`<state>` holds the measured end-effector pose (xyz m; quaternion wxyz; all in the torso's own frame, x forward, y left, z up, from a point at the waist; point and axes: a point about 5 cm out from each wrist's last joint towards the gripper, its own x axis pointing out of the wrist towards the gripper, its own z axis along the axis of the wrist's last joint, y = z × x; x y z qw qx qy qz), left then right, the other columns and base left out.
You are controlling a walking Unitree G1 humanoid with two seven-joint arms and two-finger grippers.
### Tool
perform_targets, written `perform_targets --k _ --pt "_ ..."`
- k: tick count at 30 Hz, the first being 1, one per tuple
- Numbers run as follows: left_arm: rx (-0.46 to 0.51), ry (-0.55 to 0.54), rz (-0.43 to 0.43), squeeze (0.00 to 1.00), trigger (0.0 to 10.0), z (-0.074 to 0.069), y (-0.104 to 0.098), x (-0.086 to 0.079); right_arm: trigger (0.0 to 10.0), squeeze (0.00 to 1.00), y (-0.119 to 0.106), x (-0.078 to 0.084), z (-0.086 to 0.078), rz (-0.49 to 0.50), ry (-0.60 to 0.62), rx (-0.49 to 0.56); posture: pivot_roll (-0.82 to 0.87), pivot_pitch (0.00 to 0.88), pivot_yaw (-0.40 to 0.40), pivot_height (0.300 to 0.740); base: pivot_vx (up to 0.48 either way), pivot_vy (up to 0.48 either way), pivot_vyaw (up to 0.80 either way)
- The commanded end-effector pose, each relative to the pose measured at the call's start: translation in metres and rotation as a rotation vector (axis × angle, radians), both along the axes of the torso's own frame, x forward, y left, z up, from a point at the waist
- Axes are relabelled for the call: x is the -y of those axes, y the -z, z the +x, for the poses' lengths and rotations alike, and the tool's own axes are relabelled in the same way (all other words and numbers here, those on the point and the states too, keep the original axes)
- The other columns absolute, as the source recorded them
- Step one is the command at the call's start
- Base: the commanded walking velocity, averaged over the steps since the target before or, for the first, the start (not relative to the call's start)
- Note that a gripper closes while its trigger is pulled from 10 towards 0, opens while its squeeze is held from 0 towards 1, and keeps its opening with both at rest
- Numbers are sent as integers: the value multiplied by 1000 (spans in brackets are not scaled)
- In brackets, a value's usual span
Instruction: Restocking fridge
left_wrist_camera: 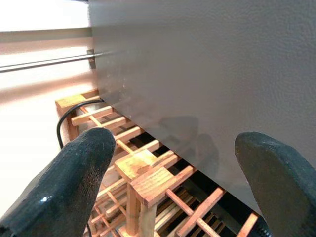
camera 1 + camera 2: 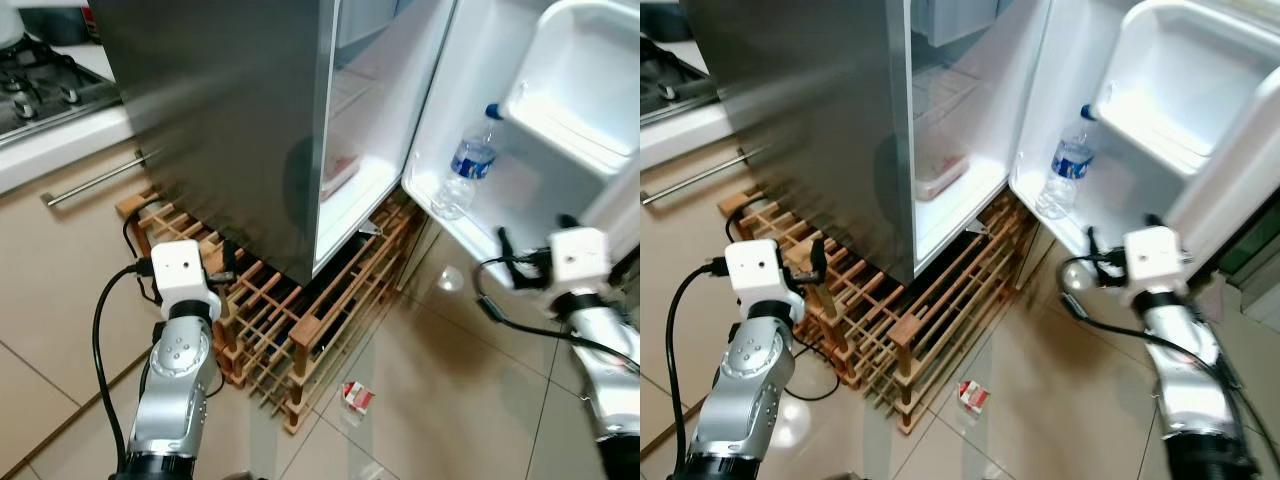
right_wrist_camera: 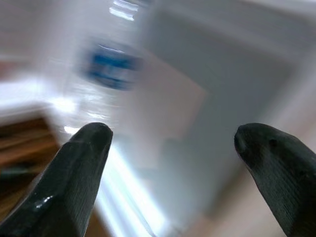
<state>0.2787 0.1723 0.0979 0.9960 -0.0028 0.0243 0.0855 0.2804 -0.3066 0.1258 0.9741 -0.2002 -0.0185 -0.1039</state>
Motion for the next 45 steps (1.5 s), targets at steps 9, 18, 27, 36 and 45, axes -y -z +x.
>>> perform_targets --k 9,18,27,36,45 --pt "-2 5 51 0 10000 6 0 3 10000 0 -16 -49 14 81 -176 103 -105 0 -40 732 0 0 0" --pt "28 -6 65 0 10000 9 -9 0 10000 0 16 -121 6 249 -347 20 -83 0 -39 732 0 95 400" --pt "56 -8 85 0 10000 10 -14 5 10000 0 28 -133 8 306 -380 -47 -73 0 -46 732 0 383 663" --pt "143 108 142 0 10000 17 -32 24 10000 0 19 -131 24 290 -428 -50 -66 0 -55 732 0 0 655" --pt "137 166 116 0 10000 24 -35 36 10000 0 19 -143 27 304 -448 -33 -63 0 -48 732 0 0 646"
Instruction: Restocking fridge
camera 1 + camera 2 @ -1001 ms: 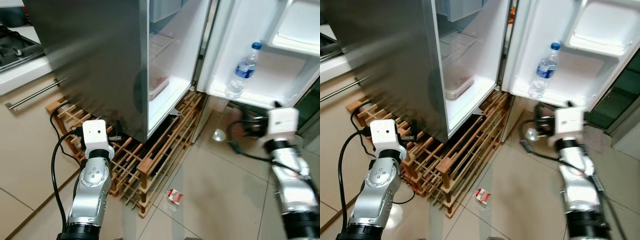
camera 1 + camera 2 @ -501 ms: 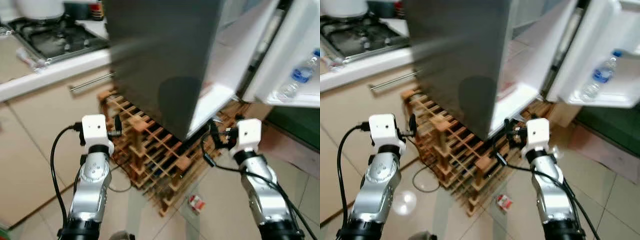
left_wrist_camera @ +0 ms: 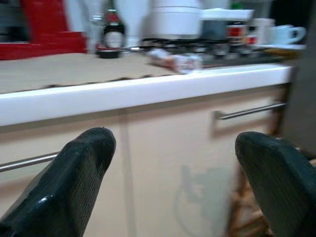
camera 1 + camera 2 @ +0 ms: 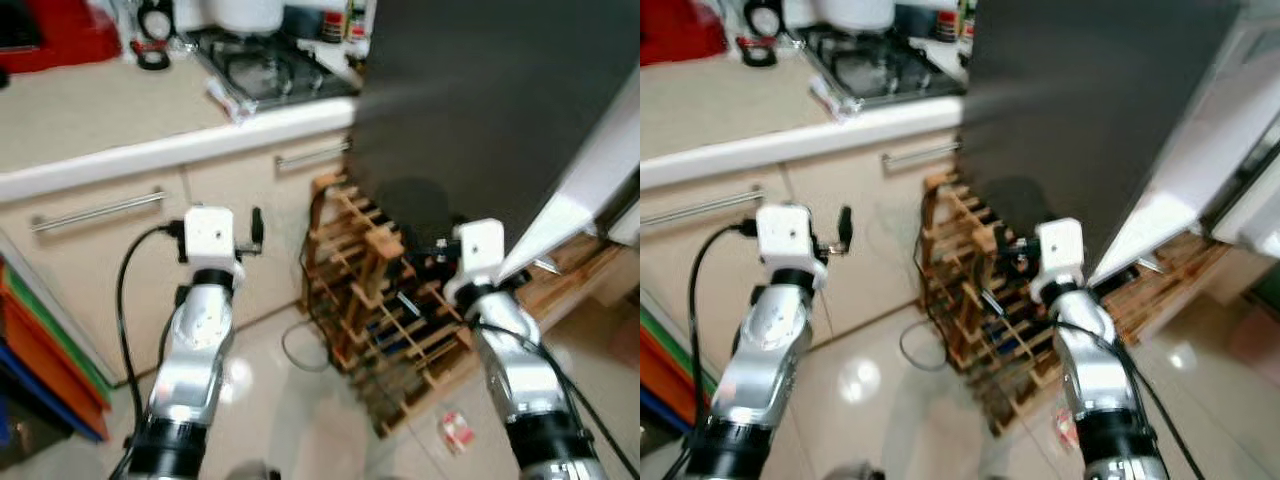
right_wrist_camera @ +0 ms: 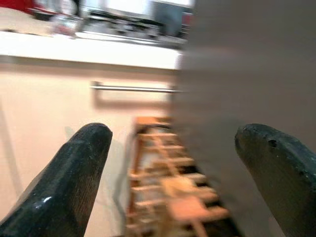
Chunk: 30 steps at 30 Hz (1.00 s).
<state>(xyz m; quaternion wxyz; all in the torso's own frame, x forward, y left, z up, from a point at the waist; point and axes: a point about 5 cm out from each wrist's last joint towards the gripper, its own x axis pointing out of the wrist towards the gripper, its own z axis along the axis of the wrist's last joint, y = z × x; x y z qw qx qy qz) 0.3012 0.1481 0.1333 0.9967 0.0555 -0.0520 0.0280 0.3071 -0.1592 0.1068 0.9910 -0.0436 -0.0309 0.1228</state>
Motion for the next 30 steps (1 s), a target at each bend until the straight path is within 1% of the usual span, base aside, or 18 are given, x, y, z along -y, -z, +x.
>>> perform_targets --k 1,3,5,8,12,17,21,26,30 --pt "-9 49 -7 0 10000 1 0 12 10000 0 0 5 1 -1 14 0 -63 0 -48 732 0 0 638" --pt "11 73 -15 0 10000 1 -3 16 10000 0 0 2 2 1 9 4 -63 0 -47 732 0 0 638" --pt "16 79 -14 0 10000 1 -4 17 10000 0 0 2 2 2 8 5 -64 0 -47 732 292 0 638" --pt "15 85 -20 0 10000 2 -5 21 10000 0 -1 1 4 4 10 13 -68 0 -47 732 386 -281 619" --pt "7 70 -15 0 10000 4 -3 18 10000 0 -3 4 7 -1 43 22 -70 0 -47 732 427 0 597" --pt "4 66 -16 0 10000 6 -3 16 10000 0 -2 8 9 -2 74 12 -69 0 -46 732 435 0 0" --pt "-1 69 -15 0 10000 6 -3 16 10000 0 -3 4 8 -9 61 31 -65 0 -46 732 433 0 102" --pt "-2 57 -21 0 10000 5 -2 15 10000 0 -4 1 8 -25 49 42 -64 0 -51 732 442 0 715" --pt "-16 50 -34 0 10000 5 0 16 10000 0 -3 0 8 -39 35 36 -63 0 -59 732 0 0 684"
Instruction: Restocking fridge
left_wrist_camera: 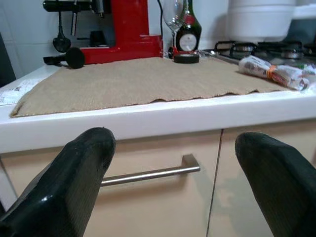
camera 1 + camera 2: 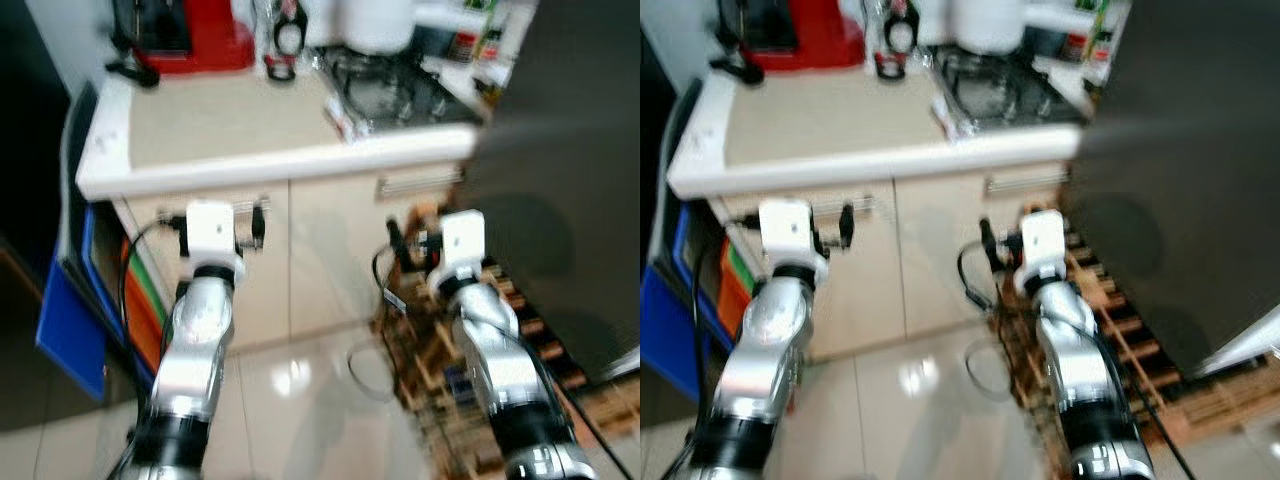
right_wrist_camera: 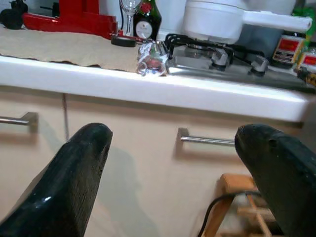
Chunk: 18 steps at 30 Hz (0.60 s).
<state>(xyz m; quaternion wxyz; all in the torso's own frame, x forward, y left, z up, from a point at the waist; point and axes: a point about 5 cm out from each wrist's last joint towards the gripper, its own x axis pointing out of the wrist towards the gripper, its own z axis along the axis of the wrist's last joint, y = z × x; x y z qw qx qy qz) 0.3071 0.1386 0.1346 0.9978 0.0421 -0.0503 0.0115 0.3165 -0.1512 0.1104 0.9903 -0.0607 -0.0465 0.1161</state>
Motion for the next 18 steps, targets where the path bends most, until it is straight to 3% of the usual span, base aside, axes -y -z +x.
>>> perform_targets --k 1,5,9,18 --pt "-10 13 -12 0 10000 -1 1 7 10000 0 1 9 -1 -11 26 -3 -62 0 -61 732 0 0 681" --pt "-11 9 -10 0 10000 -1 1 7 10000 0 -1 8 -1 -5 22 12 -62 0 -62 732 0 0 681" --pt "29 43 -8 0 10000 -3 -4 9 10000 0 -6 5 -1 -37 13 42 -59 0 -64 732 0 0 0" --pt "80 66 -7 0 10000 -3 -12 11 10000 0 -18 3 2 -21 47 95 -57 0 -64 732 435 0 0"
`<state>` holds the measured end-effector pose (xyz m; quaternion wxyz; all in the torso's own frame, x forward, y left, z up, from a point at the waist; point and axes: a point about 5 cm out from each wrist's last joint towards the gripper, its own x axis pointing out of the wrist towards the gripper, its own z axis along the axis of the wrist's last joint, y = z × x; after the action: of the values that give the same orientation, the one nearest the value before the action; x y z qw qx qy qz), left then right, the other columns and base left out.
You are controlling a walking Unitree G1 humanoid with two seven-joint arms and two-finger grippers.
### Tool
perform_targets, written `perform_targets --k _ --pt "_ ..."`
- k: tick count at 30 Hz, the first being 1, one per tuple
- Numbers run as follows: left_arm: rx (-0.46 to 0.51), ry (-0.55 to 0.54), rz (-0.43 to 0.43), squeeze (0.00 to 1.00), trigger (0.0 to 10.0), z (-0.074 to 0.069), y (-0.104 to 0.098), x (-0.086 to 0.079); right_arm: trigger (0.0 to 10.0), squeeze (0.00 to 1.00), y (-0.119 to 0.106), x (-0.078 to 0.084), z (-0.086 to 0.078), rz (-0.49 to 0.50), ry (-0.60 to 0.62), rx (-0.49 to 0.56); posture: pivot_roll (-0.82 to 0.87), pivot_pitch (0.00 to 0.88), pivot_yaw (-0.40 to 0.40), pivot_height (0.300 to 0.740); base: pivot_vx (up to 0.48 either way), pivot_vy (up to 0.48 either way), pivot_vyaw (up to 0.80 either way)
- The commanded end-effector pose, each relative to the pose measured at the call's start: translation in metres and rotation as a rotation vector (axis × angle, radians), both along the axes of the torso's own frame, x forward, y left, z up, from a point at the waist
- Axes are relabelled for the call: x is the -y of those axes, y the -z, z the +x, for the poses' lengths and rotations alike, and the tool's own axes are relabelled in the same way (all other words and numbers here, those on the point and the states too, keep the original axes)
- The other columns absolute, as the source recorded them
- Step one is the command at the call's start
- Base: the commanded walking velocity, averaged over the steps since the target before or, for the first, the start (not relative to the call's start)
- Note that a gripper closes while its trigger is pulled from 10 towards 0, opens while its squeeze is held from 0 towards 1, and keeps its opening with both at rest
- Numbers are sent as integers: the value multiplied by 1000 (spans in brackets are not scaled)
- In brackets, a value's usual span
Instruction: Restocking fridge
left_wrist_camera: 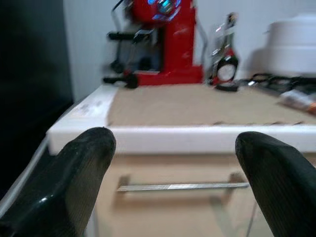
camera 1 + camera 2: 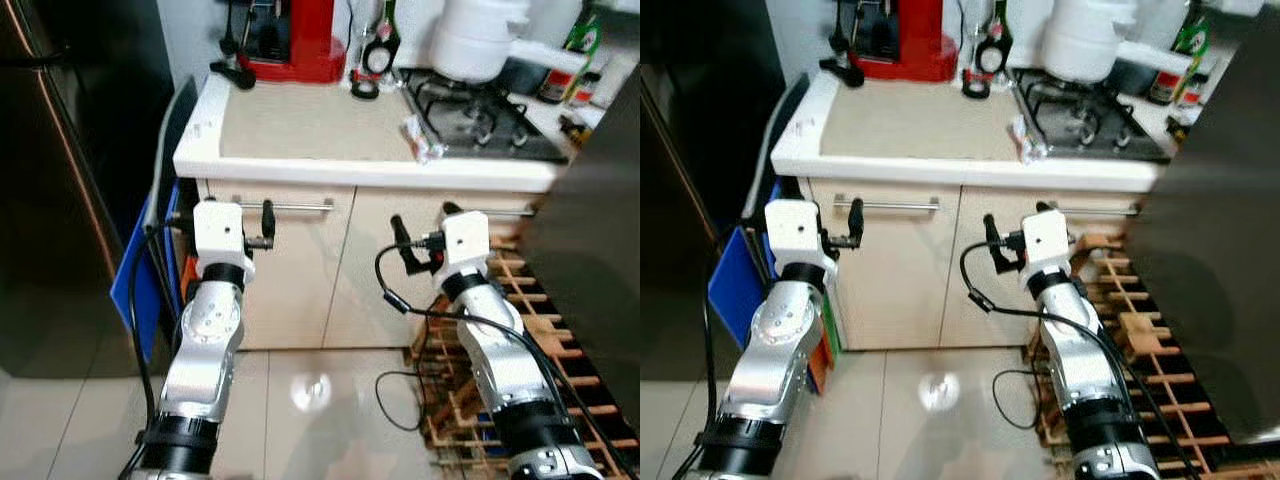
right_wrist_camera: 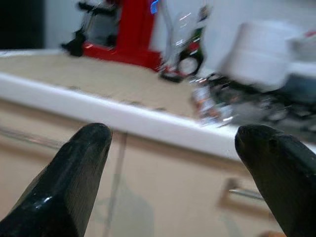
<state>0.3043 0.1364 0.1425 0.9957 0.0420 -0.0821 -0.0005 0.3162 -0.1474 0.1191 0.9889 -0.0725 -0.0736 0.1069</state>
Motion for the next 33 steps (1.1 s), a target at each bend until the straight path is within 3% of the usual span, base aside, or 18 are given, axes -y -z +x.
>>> perform_targets --k 1,8,11,14,15,20,25,33 --pt "16 41 -8 0 10000 0 -4 9 10000 0 -10 7 3 -4 37 44 -57 0 -64 732 458 0 0" --pt "-6 45 40 0 10000 3 -2 8 10000 0 -10 17 2 82 153 26 -58 0 -64 732 265 0 0" --pt "-11 18 46 0 10000 0 -3 -8 10000 0 -6 23 -4 91 184 7 -56 0 -59 732 0 0 0" --pt "-51 -8 41 0 10000 -14 6 -26 10000 0 -1 26 -21 84 177 -11 -46 0 -55 732 0 0 0" --pt "-96 -5 41 0 10000 -25 15 -32 10000 0 7 28 -36 69 161 -38 -41 0 -56 732 0 0 0" --pt "-105 49 26 0 10000 -37 19 -27 10000 0 32 37 -63 37 174 -131 -33 0 -58 732 0 0 0" --pt "-42 65 10 0 10000 -35 4 -19 10000 0 27 31 -63 45 169 -121 -30 0 -48 732 284 -49 98" --pt "-46 54 19 0 10000 -31 2 -19 10000 0 14 17 -50 57 133 -76 -17 0 -38 732 436 0 534"
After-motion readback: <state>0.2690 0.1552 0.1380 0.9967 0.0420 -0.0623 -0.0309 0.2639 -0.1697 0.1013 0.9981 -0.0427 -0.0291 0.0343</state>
